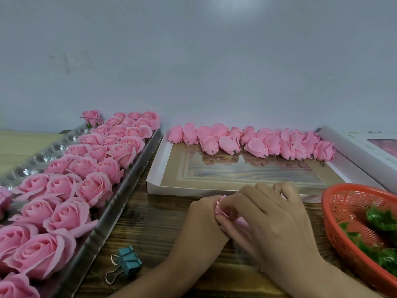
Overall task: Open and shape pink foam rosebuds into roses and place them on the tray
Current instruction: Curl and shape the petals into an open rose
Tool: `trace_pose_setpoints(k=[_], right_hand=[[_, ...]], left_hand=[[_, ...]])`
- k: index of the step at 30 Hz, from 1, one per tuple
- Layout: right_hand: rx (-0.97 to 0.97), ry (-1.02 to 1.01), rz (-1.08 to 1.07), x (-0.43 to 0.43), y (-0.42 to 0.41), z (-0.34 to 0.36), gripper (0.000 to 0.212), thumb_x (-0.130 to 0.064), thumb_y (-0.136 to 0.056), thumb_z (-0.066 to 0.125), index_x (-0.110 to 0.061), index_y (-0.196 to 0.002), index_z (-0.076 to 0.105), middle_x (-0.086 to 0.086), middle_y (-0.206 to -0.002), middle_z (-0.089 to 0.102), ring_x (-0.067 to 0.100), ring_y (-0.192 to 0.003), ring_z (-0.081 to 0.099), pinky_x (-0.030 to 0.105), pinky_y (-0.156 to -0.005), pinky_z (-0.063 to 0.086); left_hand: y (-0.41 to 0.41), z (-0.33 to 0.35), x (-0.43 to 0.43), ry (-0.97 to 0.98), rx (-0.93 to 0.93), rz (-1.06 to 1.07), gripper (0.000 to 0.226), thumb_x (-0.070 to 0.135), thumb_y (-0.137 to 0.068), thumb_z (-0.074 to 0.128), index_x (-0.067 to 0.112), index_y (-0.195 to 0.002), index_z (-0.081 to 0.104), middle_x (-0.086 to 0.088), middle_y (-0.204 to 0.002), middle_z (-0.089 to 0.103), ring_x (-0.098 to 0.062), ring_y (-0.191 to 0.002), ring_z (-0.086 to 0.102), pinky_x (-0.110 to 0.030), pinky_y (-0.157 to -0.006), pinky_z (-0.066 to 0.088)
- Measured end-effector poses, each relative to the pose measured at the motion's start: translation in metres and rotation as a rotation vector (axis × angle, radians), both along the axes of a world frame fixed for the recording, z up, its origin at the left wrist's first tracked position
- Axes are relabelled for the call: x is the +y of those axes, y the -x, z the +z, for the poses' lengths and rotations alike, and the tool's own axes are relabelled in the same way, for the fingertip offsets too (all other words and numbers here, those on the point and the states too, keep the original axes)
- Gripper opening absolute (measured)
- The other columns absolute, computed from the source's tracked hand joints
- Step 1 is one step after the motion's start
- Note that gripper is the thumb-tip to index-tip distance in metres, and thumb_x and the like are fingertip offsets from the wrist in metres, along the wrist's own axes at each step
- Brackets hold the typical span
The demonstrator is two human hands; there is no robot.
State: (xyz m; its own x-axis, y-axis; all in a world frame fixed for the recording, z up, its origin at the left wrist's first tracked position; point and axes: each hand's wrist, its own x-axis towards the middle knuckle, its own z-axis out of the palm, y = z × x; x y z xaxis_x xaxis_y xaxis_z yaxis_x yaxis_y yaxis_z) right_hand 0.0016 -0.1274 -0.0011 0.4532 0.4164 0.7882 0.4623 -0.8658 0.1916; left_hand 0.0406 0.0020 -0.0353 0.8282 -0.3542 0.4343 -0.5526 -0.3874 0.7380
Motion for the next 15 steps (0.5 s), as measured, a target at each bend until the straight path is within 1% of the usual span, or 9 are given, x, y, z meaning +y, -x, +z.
trace_pose_setpoints(k=[3,5,7,9,10,11,12,13,15], right_hand=[[0.028,-0.035,0.009,0.001,0.002,0.000,0.022,-0.028,-0.094,0.058,-0.020,-0.074,0.066,-0.005,-0.069,0.057,0.019,-0.061,0.051,0.039,-0.061,0.037],[0.035,-0.047,0.015,0.001,0.002,0.001,0.022,-0.027,-0.092,0.058,-0.020,-0.074,0.066,-0.006,-0.069,0.056,0.019,-0.060,0.050,0.039,-0.061,0.036],[0.025,-0.032,0.016,0.002,0.003,0.002,0.021,-0.024,-0.090,0.058,-0.019,-0.072,0.066,-0.005,-0.068,0.056,0.019,-0.060,0.050,0.038,-0.061,0.036],[-0.003,-0.002,0.007,0.003,0.003,0.002,0.020,-0.021,-0.088,0.060,-0.018,-0.069,0.066,-0.004,-0.066,0.056,0.020,-0.059,0.050,0.037,-0.060,0.035],[-0.024,0.011,0.000,0.003,0.003,0.003,0.019,-0.018,-0.086,0.061,-0.018,-0.068,0.065,-0.004,-0.065,0.055,0.020,-0.059,0.050,0.037,-0.059,0.035],[-0.047,0.023,-0.006,0.004,0.003,0.003,0.017,-0.014,-0.083,0.063,-0.018,-0.066,0.065,-0.004,-0.063,0.055,0.021,-0.057,0.049,0.037,-0.059,0.034],[-0.069,0.031,-0.012,0.005,0.002,0.004,0.016,-0.010,-0.079,0.066,-0.018,-0.065,0.065,-0.003,-0.062,0.054,0.021,-0.056,0.049,0.037,-0.058,0.033],[-0.090,0.039,-0.016,0.007,0.002,0.004,0.017,-0.006,-0.074,0.068,-0.018,-0.063,0.064,-0.002,-0.061,0.053,0.021,-0.055,0.048,0.037,-0.058,0.032],[-0.113,0.050,-0.021,0.009,0.001,0.003,0.022,0.001,-0.067,0.072,-0.018,-0.061,0.062,-0.002,-0.059,0.051,0.021,-0.053,0.046,0.038,-0.056,0.033]], left_hand=[[-0.001,-0.003,-0.001,-0.033,-0.060,-0.037,0.044,0.007,-0.080,0.059,0.042,-0.060,0.040,0.038,-0.069,0.054,0.018,-0.070,0.051,-0.001,-0.060,0.037],[-0.002,-0.007,-0.001,-0.036,-0.055,-0.063,0.044,0.008,-0.080,0.058,0.045,-0.063,0.042,0.037,-0.071,0.055,0.018,-0.072,0.052,0.001,-0.062,0.037],[-0.005,-0.012,-0.001,-0.081,-0.048,-0.056,0.047,0.005,-0.082,0.057,0.044,-0.062,0.040,0.030,-0.066,0.054,0.020,-0.071,0.050,0.001,-0.062,0.036],[-0.005,-0.017,-0.003,-0.165,-0.040,0.005,0.049,0.002,-0.087,0.053,0.042,-0.063,0.035,0.023,-0.061,0.044,0.023,-0.072,0.047,0.001,-0.065,0.034],[-0.005,-0.017,-0.004,-0.178,-0.038,0.030,0.044,0.003,-0.089,0.050,0.039,-0.065,0.039,0.025,-0.065,0.038,0.019,-0.071,0.047,0.001,-0.066,0.033],[-0.003,-0.016,-0.005,-0.164,-0.027,0.046,0.037,0.003,-0.090,0.048,0.034,-0.070,0.045,0.026,-0.072,0.036,0.013,-0.069,0.046,0.000,-0.068,0.031],[-0.001,-0.014,-0.006,-0.135,-0.002,0.045,0.032,0.002,-0.090,0.047,0.031,-0.075,0.049,0.024,-0.072,0.036,0.010,-0.068,0.042,-0.002,-0.070,0.030],[0.002,-0.012,-0.006,-0.084,0.030,0.020,0.032,0.003,-0.087,0.049,0.033,-0.075,0.048,0.023,-0.069,0.040,0.007,-0.066,0.042,-0.007,-0.070,0.034],[0.006,-0.005,-0.003,0.041,0.085,-0.048,0.035,0.009,-0.077,0.051,0.042,-0.065,0.045,0.020,-0.057,0.046,0.001,-0.057,0.045,-0.013,-0.059,0.040]])
